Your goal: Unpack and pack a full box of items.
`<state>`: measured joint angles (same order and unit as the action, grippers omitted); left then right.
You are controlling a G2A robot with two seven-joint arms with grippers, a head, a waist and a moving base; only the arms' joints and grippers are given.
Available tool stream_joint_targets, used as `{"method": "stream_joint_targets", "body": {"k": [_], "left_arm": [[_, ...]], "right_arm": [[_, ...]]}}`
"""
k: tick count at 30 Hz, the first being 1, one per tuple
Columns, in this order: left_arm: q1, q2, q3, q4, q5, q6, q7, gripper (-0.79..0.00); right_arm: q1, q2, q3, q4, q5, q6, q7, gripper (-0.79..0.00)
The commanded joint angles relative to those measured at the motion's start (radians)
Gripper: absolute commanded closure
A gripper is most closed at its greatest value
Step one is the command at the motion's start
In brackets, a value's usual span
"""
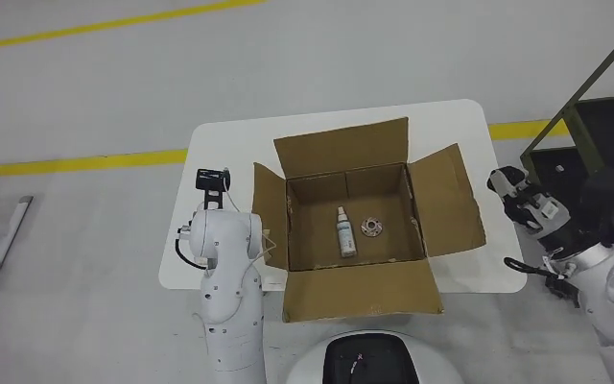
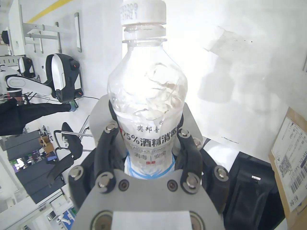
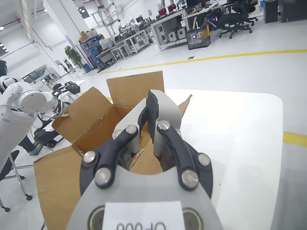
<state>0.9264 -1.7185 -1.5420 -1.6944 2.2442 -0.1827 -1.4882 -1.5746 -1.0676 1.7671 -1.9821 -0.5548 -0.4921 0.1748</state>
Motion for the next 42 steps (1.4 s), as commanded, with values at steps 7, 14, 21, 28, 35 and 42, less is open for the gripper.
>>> {"method": "stream_joint_targets", "body": {"k": [7, 14, 21, 28, 35, 42], "left_arm": [[0.0, 0.0, 0.0, 0.0, 0.0, 0.0, 0.0, 0.0], [0.0, 0.0, 0.0, 0.0, 0.0, 0.0, 0.0, 0.0], [0.0, 0.0, 0.0, 0.0, 0.0, 0.0, 0.0, 0.0], [0.0, 0.0, 0.0, 0.0, 0.0, 0.0, 0.0, 0.0], [0.024, 0.0, -0.004, 0.009, -0.024, 0.003, 0.029, 0.0], [0.049, 0.002, -0.044, 0.072, -0.109, 0.015, 0.051, 0.0]], "right_arm": [[0.107, 0.009, -0.113, -0.016, -0.137, -0.053, 0.197, 0.0], [0.318, 0.002, -0.313, 0.089, -0.261, 0.005, 0.344, 0.0], [0.355, -0.001, -0.348, 0.111, -0.292, 0.017, 0.362, 0.0], [0.355, -0.001, -0.348, 0.111, -0.292, 0.017, 0.362, 0.0], [0.317, 0.002, -0.354, 0.058, -0.312, 0.0, 0.355, 0.0], [0.269, 0.003, -0.366, 0.012, -0.313, -0.001, 0.331, 0.0]]}}
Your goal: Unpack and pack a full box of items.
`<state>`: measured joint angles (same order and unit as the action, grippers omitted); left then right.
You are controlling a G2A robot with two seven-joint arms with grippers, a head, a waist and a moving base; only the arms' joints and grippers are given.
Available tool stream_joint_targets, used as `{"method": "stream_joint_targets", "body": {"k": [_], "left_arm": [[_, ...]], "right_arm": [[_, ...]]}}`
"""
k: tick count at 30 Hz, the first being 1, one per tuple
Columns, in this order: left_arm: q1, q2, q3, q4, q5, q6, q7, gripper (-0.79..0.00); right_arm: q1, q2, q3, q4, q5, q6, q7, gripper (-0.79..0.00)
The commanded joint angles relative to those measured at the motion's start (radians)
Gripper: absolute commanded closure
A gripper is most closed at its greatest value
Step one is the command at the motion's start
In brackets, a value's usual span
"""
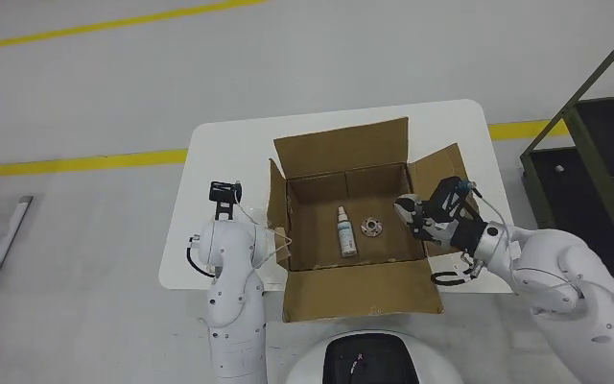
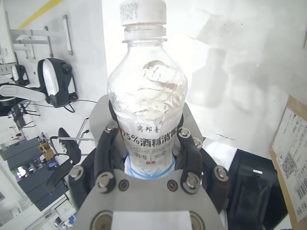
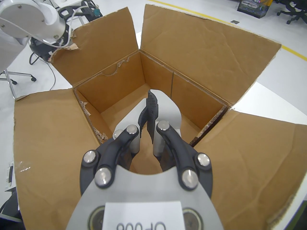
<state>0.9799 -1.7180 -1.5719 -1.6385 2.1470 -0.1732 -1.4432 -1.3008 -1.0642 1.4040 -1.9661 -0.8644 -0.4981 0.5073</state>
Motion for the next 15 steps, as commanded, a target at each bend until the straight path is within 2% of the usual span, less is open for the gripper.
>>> {"method": "stream_joint_targets", "body": {"k": [1, 7, 8, 15], "left_arm": [[-0.007, 0.002, -0.024, 0.031, -0.035, 0.001, 0.016, 0.0], [-0.031, 0.015, -0.072, 0.119, -0.031, -0.007, 0.055, 0.0], [-0.036, 0.019, -0.077, 0.135, 0.01, -0.006, 0.065, 0.0], [-0.09, 0.036, -0.126, 0.277, 0.036, 0.013, 0.109, 0.0]], "right_arm": [[-0.01, 0.0, -0.006, -0.008, -0.006, 0.008, -0.004, 0.0], [-0.032, 0.001, -0.015, -0.023, -0.016, 0.024, -0.003, 0.0], [-0.035, 0.001, -0.014, -0.025, -0.015, 0.026, -0.003, 0.0], [-0.04, 0.003, -0.01, -0.041, -0.02, 0.035, 0.002, 0.0]]}}
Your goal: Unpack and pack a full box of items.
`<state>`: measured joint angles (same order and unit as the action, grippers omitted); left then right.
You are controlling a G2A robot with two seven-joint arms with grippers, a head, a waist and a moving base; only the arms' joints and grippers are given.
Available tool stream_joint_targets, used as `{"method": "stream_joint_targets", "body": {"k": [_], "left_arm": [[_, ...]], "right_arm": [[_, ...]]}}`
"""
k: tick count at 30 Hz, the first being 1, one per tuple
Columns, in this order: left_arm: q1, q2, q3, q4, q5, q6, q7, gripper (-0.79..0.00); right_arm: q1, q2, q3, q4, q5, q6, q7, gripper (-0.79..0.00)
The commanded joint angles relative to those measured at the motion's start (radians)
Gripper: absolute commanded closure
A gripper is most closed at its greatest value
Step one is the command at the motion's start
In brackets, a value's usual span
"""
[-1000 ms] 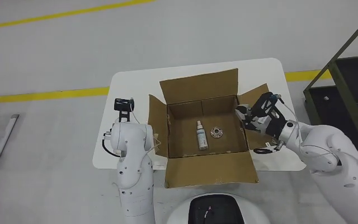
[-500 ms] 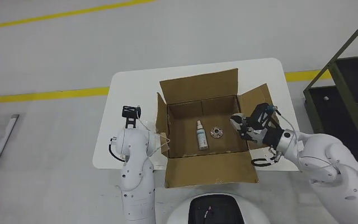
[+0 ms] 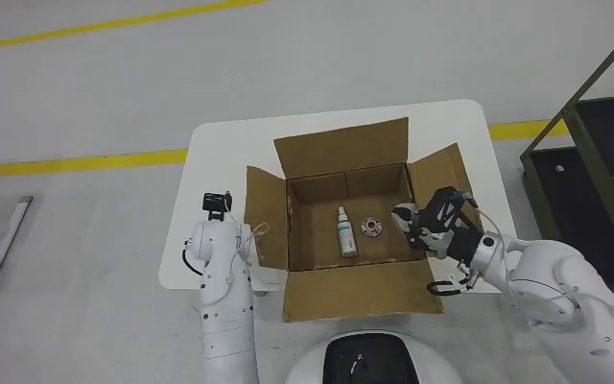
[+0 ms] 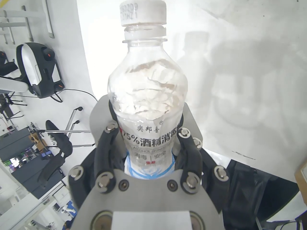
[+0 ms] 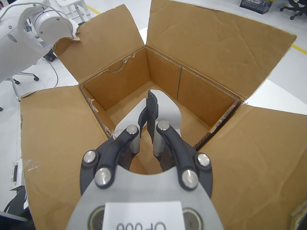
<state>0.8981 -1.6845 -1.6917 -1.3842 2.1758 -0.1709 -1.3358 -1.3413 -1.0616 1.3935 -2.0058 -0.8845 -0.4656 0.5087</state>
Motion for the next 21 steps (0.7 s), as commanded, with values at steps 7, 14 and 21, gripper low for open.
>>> {"method": "stream_joint_targets", "body": {"k": [7, 14, 21], "left_arm": [[-0.036, 0.011, -0.016, 0.118, 0.012, 0.014, 0.021, 0.0], [-0.063, 0.02, -0.026, 0.173, 0.005, 0.011, 0.028, -0.145], [-0.077, 0.028, -0.021, 0.193, 0.012, -0.001, 0.038, -0.785]], "right_arm": [[0.01, -0.001, -0.014, 0.0, -0.01, 0.018, 0.001, 0.0], [0.022, -0.003, -0.035, 0.005, -0.023, 0.037, 0.001, 0.0], [0.023, -0.003, -0.042, 0.009, -0.028, 0.056, 0.003, 0.0]]}}
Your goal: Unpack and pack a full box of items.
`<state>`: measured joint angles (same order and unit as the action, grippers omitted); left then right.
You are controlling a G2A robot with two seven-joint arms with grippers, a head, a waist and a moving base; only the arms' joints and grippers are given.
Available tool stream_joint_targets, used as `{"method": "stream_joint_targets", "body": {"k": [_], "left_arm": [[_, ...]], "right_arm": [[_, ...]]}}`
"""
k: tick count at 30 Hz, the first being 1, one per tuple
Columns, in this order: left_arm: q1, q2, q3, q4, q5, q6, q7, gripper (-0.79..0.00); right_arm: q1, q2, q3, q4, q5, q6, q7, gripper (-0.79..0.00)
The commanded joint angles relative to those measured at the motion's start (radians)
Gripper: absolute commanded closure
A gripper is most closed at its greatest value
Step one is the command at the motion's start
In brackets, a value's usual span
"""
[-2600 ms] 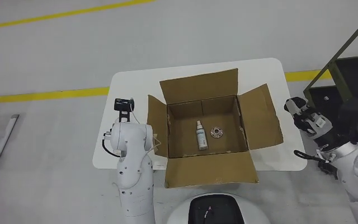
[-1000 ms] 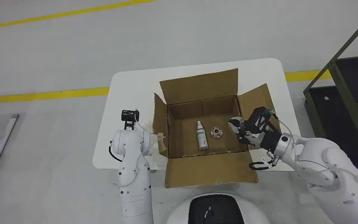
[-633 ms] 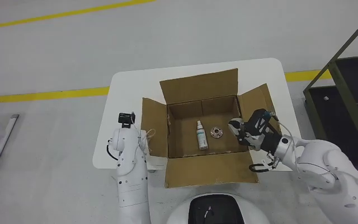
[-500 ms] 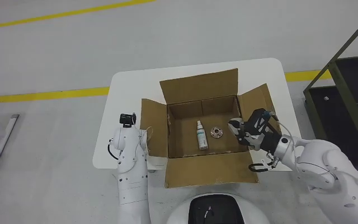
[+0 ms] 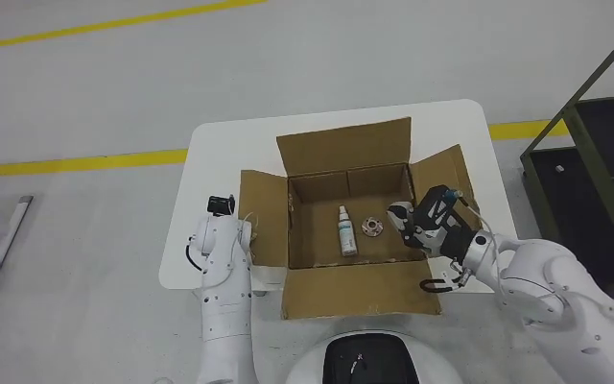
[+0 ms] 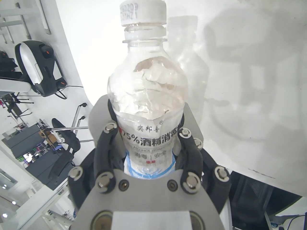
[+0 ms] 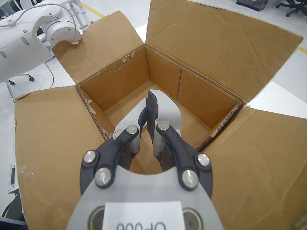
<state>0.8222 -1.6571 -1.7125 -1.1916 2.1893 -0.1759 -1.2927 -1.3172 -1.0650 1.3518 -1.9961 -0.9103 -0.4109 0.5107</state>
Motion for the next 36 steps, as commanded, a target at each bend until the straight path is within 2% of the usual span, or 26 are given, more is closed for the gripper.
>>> {"method": "stream_joint_targets", "body": {"k": [1, 6, 11, 15, 19, 23, 29, 36], "left_arm": [[-0.002, 0.001, -0.001, 0.003, -0.002, 0.01, -0.009, -0.785], [-0.005, 0.003, 0.004, 0.008, -0.027, 0.022, -0.002, -0.785], [0.011, 0.005, 0.015, -0.041, -0.024, 0.037, 0.003, -0.785], [0.031, 0.008, 0.006, -0.152, -0.039, 0.034, -0.016, -0.785], [0.073, 0.012, -0.003, -0.296, -0.048, 0.003, -0.033, -0.785], [0.115, 0.017, -0.016, -0.417, -0.046, -0.02, -0.047, -0.785], [0.143, 0.019, -0.029, -0.521, -0.087, -0.027, -0.071, -0.785], [0.166, 0.023, -0.026, -0.647, -0.153, -0.05, -0.05, -0.785]], "right_arm": [[-0.002, 0.0, 0.0, -0.002, -0.003, 0.002, 0.002, 0.0], [-0.009, 0.002, 0.006, -0.007, -0.007, 0.007, 0.006, 0.0], [-0.016, 0.003, 0.011, -0.017, -0.007, 0.009, 0.009, 0.0], [-0.015, 0.001, 0.007, -0.024, 0.015, 0.015, 0.003, 0.0], [-0.002, -0.003, 0.009, -0.009, 0.114, 0.043, -0.009, 0.0], [0.017, -0.009, 0.009, 0.009, 0.181, 0.131, -0.008, 0.0], [0.053, -0.017, -0.023, 0.035, 0.227, 0.17, -0.012, 0.0], [0.088, -0.032, -0.046, 0.101, 0.338, 0.252, -0.047, 0.0]]}}
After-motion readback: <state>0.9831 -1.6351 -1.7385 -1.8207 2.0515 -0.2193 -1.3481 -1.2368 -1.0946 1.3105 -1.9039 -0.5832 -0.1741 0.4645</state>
